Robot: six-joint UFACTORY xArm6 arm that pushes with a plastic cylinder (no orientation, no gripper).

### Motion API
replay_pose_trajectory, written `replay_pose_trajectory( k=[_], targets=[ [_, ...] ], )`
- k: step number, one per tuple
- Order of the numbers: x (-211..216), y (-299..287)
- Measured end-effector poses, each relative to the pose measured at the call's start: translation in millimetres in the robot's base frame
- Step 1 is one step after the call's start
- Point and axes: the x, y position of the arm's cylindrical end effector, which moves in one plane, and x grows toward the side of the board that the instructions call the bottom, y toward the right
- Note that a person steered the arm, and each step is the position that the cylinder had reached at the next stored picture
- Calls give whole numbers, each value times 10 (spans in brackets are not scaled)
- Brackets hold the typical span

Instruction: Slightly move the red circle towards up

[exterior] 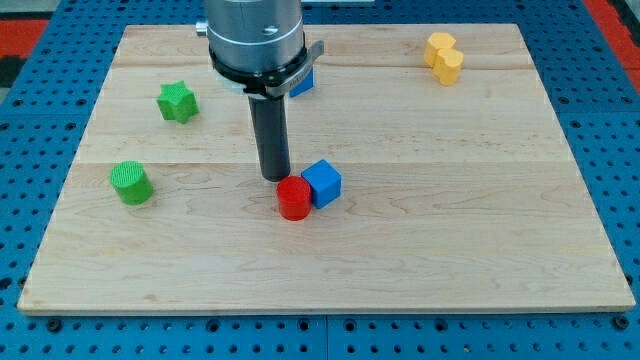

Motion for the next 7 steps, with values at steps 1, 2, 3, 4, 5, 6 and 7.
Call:
replay_pose_trajectory(
  k=[1,2,3,4,5,6,7],
  targets=[
    [131,154],
    [606,206],
    [939,196],
    [547,-18],
    [535,324],
    [803,816],
    [1371,816]
  ],
)
